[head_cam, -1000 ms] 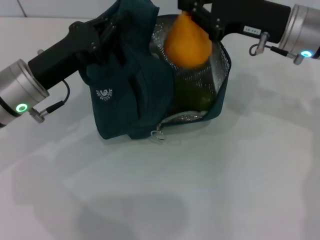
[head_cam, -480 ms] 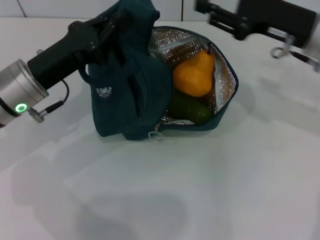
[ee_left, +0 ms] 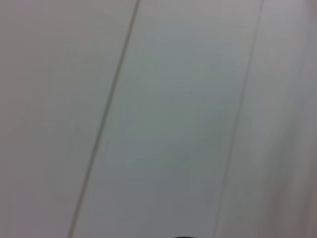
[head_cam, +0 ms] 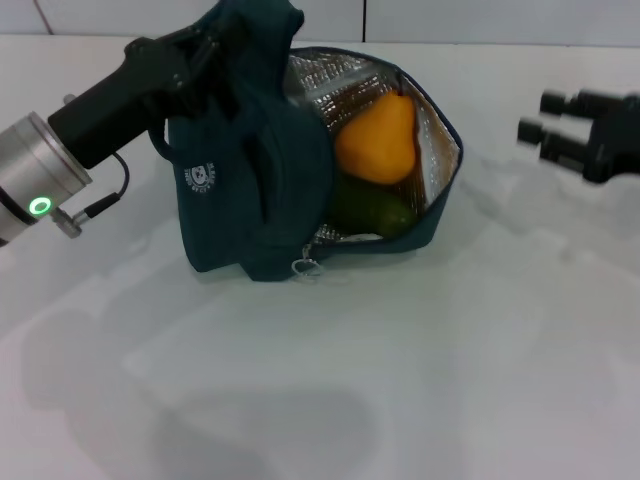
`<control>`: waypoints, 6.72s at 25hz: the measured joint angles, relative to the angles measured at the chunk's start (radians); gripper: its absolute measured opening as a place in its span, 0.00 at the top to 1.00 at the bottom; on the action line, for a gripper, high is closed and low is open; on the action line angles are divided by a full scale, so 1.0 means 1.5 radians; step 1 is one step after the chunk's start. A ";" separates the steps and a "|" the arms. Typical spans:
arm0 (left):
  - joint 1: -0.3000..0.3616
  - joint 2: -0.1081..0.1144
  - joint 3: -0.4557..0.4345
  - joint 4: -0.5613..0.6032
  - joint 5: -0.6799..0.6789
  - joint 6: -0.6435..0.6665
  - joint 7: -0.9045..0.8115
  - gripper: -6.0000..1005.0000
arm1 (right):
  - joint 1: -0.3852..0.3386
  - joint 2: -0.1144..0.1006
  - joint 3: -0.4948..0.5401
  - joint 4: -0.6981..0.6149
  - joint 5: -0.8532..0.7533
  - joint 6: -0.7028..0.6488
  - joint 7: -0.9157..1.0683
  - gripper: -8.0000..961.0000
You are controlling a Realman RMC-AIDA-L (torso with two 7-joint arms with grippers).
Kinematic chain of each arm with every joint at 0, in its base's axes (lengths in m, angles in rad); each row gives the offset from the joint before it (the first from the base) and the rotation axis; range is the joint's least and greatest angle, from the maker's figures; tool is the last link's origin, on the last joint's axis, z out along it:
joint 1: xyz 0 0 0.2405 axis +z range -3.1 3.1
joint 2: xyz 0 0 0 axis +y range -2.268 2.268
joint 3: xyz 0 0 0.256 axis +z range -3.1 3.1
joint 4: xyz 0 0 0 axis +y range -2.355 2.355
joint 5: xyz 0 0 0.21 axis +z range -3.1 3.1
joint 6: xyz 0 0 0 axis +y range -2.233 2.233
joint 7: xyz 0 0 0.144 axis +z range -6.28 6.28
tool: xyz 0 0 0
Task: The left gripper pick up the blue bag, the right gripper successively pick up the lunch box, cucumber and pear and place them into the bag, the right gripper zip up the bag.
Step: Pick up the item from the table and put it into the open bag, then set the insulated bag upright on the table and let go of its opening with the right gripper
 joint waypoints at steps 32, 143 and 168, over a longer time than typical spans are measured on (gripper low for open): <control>-0.001 0.000 0.005 -0.001 0.000 -0.028 0.011 0.94 | 0.135 0.040 -0.286 0.054 -0.060 0.187 0.003 0.50; -0.003 -0.003 0.111 -0.091 -0.072 -0.031 0.075 0.78 | 0.049 0.031 -0.235 -0.047 0.251 -0.008 -0.064 0.97; -0.001 -0.010 0.111 -0.168 -0.174 -0.052 0.182 0.47 | 0.093 0.035 -0.249 -0.042 0.242 0.016 -0.039 0.94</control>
